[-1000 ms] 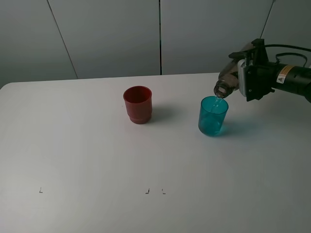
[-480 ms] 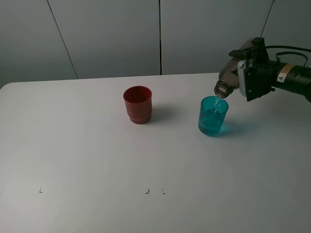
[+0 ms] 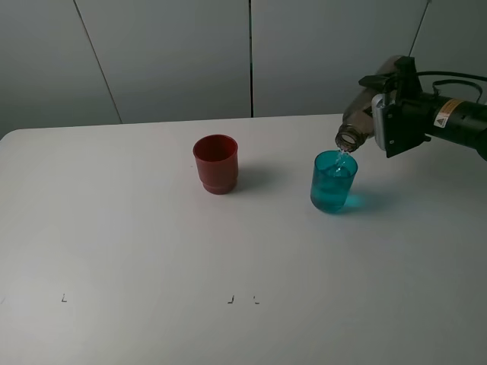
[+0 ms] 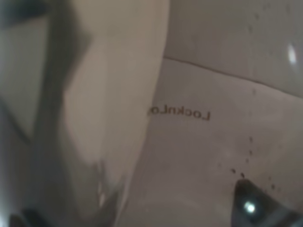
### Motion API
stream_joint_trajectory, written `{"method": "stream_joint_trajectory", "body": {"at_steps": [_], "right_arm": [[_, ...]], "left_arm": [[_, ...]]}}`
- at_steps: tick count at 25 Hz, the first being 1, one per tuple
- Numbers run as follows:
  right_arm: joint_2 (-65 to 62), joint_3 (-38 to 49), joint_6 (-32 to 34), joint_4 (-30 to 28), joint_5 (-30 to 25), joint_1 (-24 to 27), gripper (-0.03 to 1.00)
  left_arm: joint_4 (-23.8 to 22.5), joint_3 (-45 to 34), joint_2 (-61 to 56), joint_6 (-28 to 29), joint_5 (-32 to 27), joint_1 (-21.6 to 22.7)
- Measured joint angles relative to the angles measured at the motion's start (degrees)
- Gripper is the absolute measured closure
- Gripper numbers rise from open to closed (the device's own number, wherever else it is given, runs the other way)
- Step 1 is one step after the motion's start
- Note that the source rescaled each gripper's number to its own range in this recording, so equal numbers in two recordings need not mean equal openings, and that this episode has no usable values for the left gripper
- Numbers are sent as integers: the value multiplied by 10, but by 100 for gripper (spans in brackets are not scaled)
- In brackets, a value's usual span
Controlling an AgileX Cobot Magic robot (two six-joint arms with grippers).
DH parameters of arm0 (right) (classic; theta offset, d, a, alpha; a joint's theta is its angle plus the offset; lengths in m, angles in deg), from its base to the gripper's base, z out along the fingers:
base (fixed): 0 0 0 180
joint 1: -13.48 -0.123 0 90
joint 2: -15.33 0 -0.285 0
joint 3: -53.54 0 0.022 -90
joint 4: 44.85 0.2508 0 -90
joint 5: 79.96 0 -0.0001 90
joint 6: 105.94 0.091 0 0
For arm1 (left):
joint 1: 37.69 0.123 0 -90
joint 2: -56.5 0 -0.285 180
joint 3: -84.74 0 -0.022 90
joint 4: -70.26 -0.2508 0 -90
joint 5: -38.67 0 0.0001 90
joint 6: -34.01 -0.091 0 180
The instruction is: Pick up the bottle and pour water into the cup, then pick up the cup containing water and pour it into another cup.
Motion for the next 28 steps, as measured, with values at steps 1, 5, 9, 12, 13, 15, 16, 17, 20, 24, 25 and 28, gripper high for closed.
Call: {"method": "stream_joint_trajectory", "body": {"at_steps": [1, 5, 9, 12, 13, 15, 16, 17, 20, 24, 25, 28], "right_arm": [[0, 0, -1, 4, 1, 0, 97], [0, 0, -2, 7, 4, 0, 97], [0, 0, -2, 7, 5, 0, 97], [0, 0, -2, 7, 5, 0, 97], [0, 0, -2, 7, 5, 0, 97], [0, 0, -2, 7, 5, 0, 97], [0, 0, -1, 7, 5, 0, 97], [0, 0, 2, 7, 5, 0, 97], [0, 0, 20, 7, 5, 0, 97], [0, 0, 63, 1, 5, 0, 97], [0, 0, 75, -4, 5, 0, 97], [0, 0, 104, -9, 3, 0, 97]], "left_arm": [[0, 0, 0, 0, 0, 0], [0, 0, 0, 0, 0, 0], [0, 0, 0, 0, 0, 0], [0, 0, 0, 0, 0, 0], [0, 0, 0, 0, 0, 0], [0, 0, 0, 0, 0, 0], [0, 0, 0, 0, 0, 0], [0, 0, 0, 0, 0, 0], [0, 0, 0, 0, 0, 0], [0, 0, 0, 0, 0, 0], [0, 0, 0, 0, 0, 0], [0, 0, 0, 0, 0, 0]]}}
